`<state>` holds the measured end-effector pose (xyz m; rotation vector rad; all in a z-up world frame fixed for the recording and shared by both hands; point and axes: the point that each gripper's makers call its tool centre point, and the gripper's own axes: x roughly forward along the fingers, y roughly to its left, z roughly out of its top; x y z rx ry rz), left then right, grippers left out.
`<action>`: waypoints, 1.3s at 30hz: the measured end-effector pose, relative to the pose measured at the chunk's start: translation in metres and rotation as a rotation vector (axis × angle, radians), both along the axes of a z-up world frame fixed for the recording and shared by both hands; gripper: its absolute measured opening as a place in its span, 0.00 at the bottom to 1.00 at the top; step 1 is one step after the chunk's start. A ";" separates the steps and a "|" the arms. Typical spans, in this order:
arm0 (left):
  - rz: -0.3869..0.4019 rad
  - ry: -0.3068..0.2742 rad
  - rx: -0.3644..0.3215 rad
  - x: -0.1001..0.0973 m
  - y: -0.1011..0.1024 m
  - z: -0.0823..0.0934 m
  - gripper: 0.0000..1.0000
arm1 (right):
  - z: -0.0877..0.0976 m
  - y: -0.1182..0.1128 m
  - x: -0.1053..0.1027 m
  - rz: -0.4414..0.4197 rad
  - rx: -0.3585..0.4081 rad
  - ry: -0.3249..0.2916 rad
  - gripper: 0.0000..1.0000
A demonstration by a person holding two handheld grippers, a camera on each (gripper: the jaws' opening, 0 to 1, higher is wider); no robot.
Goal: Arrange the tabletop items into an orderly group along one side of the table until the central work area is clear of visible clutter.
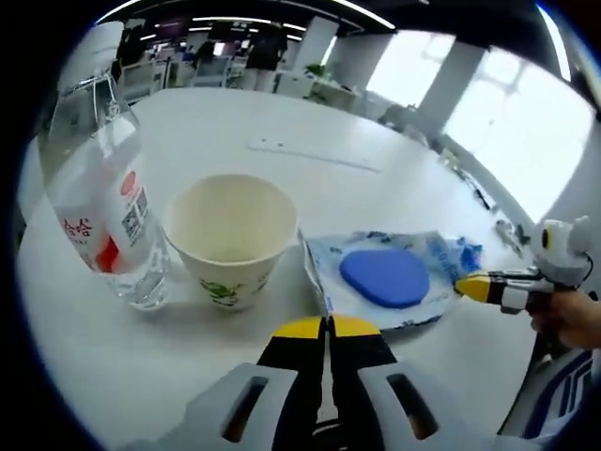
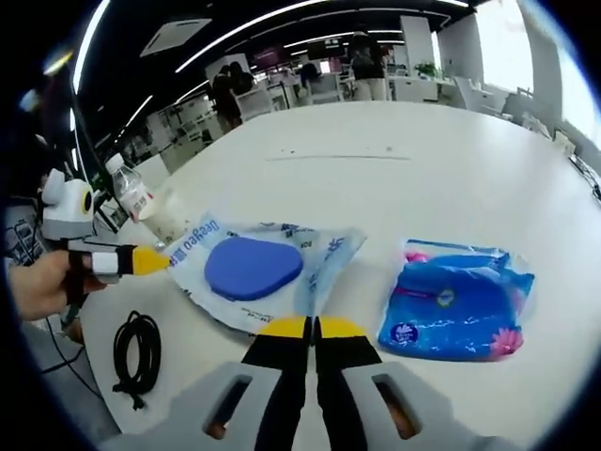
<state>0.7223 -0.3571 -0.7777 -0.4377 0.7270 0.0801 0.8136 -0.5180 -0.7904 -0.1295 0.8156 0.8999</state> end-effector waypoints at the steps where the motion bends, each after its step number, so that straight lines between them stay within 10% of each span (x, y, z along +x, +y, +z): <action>1: 0.001 0.001 -0.003 -0.001 -0.001 0.000 0.00 | -0.001 0.000 0.000 -0.002 0.000 0.004 0.00; 26: 0.037 0.015 0.009 -0.001 0.001 -0.015 0.00 | -0.015 0.001 0.003 0.003 -0.029 -0.003 0.01; 39: 0.083 -0.062 0.004 -0.003 0.009 -0.006 0.18 | 0.023 0.006 -0.001 0.075 0.015 -0.141 0.25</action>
